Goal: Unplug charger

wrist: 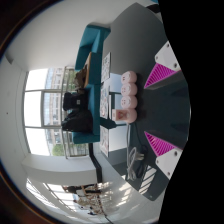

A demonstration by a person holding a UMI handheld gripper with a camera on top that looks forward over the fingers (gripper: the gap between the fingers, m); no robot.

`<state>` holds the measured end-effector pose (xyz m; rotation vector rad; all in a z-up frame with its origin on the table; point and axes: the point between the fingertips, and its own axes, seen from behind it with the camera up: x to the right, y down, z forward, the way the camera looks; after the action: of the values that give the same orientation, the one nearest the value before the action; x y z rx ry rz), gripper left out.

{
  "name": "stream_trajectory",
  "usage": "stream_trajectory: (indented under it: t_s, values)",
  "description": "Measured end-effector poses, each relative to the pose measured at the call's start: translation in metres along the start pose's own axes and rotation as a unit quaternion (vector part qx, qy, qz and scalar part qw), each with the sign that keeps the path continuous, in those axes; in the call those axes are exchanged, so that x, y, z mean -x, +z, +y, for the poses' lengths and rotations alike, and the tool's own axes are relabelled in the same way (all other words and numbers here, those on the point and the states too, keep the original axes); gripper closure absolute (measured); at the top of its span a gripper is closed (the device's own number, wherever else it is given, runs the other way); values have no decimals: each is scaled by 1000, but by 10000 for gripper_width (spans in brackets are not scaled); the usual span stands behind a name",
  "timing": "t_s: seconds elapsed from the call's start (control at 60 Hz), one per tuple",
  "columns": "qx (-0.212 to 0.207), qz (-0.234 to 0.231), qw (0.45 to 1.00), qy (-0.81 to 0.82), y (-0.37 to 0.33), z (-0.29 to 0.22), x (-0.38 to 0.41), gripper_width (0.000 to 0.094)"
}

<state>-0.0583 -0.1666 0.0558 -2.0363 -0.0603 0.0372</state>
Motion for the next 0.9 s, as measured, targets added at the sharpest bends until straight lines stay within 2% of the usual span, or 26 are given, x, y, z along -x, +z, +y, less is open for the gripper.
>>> stream_trajectory:
  t_s: [0.083, 0.1, 0.25, 0.367, 0.417, 0.5, 0.533, 0.567, 0.667, 0.733, 0.75, 0.783, 0.833, 0.867, 0.9]
  values:
    - [-9, 10, 1000, 5, 38, -27, 1, 106]
    - [-12, 9, 1000, 6, 62, -26, -4, 107]
    - [-15, 15, 1000, 22, 123, -49, 4, 137]
    - [-19, 38, 999, 14, 167, -50, -3, 313]
    - [-13, 37, 999, 6, 166, -53, 3, 398]
    - [-21, 29, 999, -21, 172, -56, 8, 600]
    - [-20, 30, 999, -20, 172, -56, 8, 608]
    - [-23, 26, 999, -9, 172, -58, 8, 673]
    - [-26, 21, 999, 15, 178, -59, 7, 761]
    - [-17, 15, 999, 36, 167, -71, 7, 789]
    - [-37, 6, 998, 47, 160, -91, 6, 788]
    - [-115, -8, 992, 54, 136, -155, 3, 790]
    - [-199, 1, 980, 24, 94, -245, -13, 791]
    - [-242, 2, 970, 16, 62, -287, -25, 793]
    - [-265, 0, 964, 15, 45, -326, -37, 791]
